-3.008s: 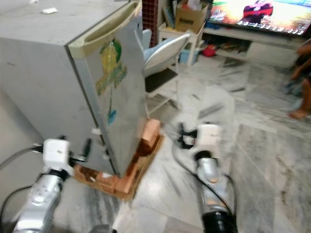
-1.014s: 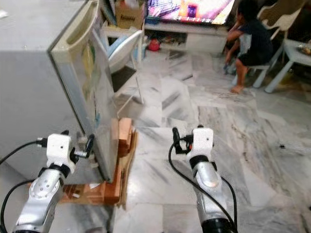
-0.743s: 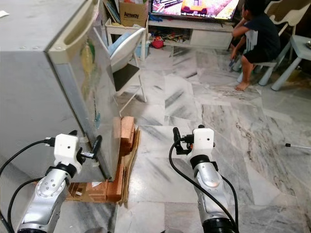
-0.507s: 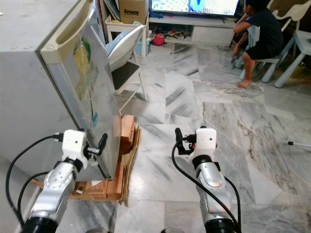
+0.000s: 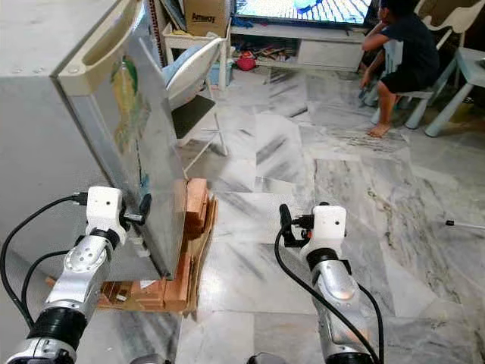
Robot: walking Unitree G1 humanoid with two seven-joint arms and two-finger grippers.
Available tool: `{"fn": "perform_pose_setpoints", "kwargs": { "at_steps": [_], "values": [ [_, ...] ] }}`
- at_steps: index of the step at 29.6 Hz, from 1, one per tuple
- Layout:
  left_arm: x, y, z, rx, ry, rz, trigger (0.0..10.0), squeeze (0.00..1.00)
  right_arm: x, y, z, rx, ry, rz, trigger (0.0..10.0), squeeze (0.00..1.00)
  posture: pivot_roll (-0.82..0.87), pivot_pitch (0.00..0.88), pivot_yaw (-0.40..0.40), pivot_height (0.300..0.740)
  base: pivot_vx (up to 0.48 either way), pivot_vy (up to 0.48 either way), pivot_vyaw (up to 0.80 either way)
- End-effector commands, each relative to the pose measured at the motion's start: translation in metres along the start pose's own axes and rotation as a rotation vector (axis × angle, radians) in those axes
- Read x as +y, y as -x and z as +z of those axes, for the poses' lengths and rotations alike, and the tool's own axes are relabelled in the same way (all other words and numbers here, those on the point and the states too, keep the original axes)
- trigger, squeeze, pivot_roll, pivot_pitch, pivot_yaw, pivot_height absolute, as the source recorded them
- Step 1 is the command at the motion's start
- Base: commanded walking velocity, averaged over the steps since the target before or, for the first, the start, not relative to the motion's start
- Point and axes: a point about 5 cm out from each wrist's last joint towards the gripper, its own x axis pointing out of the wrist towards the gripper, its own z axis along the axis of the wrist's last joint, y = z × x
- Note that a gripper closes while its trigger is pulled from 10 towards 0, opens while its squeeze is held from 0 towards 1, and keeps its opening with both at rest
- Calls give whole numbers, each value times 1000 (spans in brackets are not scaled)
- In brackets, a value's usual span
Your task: Restocking fridge
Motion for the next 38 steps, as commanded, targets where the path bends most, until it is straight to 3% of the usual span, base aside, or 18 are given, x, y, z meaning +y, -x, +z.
{"fn": "perform_pose_setpoints", "kwargs": {
  "at_steps": [1,11,15,19,23,24,26,29,31,32,33,34,35,36,38],
  "values": [
    [-2,-3,3,-3,-8,-18,10000,0,-1,-1,4,-8,10,-1,10000,0,-15,18,-50,740,0,0,0],
    [-14,-23,26,-64,-16,-53,10000,0,0,-3,1,15,24,12,10000,0,-3,11,-58,740,0,0,0],
    [-20,-31,39,-92,-68,-125,10000,0,-8,-3,-17,157,-61,-66,10000,0,-8,5,-59,740,0,0,0],
    [-19,-35,45,-102,-75,-138,10000,0,-16,-1,-28,234,15,-73,10000,0,-6,2,-58,740,0,0,0],
    [-27,-41,60,-146,-77,-168,10000,0,-31,10,-52,417,155,-101,10000,0,0,0,-60,740,0,0,0],
    [-36,-47,72,-171,-69,-191,10000,0,-33,18,-62,482,159,-84,10000,0,6,0,-62,740,0,0,0],
    [-48,-52,85,-200,-59,-218,10000,0,-33,23,-66,511,162,-58,10000,0,6,0,-63,740,0,0,0],
    [-69,-55,104,-251,-55,-286,10000,0,-28,21,-65,515,182,-18,10000,0,0,0,-63,740,0,0,0],
    [-92,-54,118,-291,-39,-368,10000,0,-25,19,-65,511,203,10,10000,0,1,0,-63,740,0,0,0],
    [-120,-47,128,-334,-47,-487,10000,0,-23,17,-65,513,213,30,10000,0,1,0,-63,740,0,0,0],
    [-157,-33,139,-393,-62,-660,10000,0,-20,17,-65,517,220,57,10000,0,4,0,-61,740,0,0,0],
    [-157,-33,139,-393,-62,-660,10000,0,-20,17,-65,517,220,57,10000,0,4,0,-61,740,0,0,0],
    [-183,-18,143,-417,-52,-790,10000,0,-18,17,-66,519,219,74,10000,0,3,0,-60,740,0,0,0],
    [-197,-8,143,-418,-33,-873,10000,0,-17,17,-66,519,218,79,10000,0,-1,0,-59,740,0,0,0],
    [-211,1,143,-409,-4,-961,10000,0,-15,18,-66,523,216,87,10000,0,-7,0,-55,740,0,0,0]
  ]
}}
